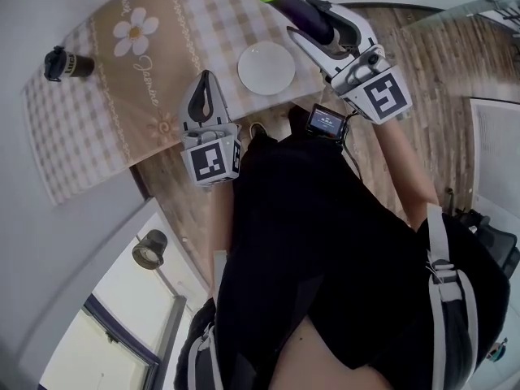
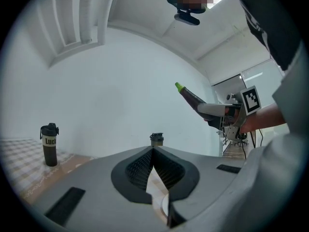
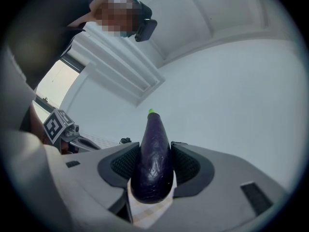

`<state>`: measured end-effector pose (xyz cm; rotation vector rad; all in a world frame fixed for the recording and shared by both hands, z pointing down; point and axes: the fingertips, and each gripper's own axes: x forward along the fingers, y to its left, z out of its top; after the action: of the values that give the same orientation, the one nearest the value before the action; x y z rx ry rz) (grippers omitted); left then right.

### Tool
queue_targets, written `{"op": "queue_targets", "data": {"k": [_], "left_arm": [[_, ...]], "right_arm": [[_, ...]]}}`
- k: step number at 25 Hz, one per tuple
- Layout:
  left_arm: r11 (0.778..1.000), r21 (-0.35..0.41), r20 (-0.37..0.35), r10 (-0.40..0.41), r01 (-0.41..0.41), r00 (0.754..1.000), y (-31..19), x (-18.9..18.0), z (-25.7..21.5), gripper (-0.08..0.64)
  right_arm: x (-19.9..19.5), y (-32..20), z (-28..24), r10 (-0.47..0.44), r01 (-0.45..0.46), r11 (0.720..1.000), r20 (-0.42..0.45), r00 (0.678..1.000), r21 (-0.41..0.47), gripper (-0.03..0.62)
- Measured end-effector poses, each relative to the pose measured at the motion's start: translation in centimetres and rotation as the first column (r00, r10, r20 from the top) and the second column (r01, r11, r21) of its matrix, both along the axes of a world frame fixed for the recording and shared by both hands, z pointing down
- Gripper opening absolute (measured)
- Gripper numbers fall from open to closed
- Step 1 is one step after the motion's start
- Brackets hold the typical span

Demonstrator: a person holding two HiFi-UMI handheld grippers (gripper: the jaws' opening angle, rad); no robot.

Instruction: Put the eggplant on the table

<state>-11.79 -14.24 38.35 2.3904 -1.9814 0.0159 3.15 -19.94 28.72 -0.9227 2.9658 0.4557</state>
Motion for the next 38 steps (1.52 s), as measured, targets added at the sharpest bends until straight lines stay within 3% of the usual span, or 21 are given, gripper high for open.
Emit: {"op": "queue_targets", "data": {"k": [6,20,24,29,38], "left_arm": [[1.000,-0.021,0.011,0.014,-0.013,1.000,-0.4,0.5,0.9,0.002],[0.998,-0.056,0.007,0.004,-0.004,1.000,-1.0,0.2,2.2,0.002],[0.998,-0.062,0.007,0.008,-0.007,1.000,-0.9,0.3,2.5,0.002],[0.998,-0.068,0.012,0.010,-0.009,1.000,-0.9,0.3,2.6,0.002],[0.998,-0.064,0.002,0.018,-0.018,1.000,-1.0,0.6,2.9,0.002]], "right_arm": [[-0.3,-0.7,2.3,-0.007,0.006,1.000,-0.042,0.999,-0.009,0.212],[-0.7,-2.2,8.5,-0.014,-0.002,0.992,-0.119,0.993,-0.130,0.212],[-0.2,-2.3,11.3,0.000,-0.035,0.981,-0.181,0.984,-0.190,0.212],[-0.8,-1.7,12.7,-0.040,0.003,0.986,-0.216,0.975,-0.167,0.212],[-1.1,-1.4,15.9,-0.058,-0.006,0.972,-0.264,0.963,-0.236,0.212]]}}
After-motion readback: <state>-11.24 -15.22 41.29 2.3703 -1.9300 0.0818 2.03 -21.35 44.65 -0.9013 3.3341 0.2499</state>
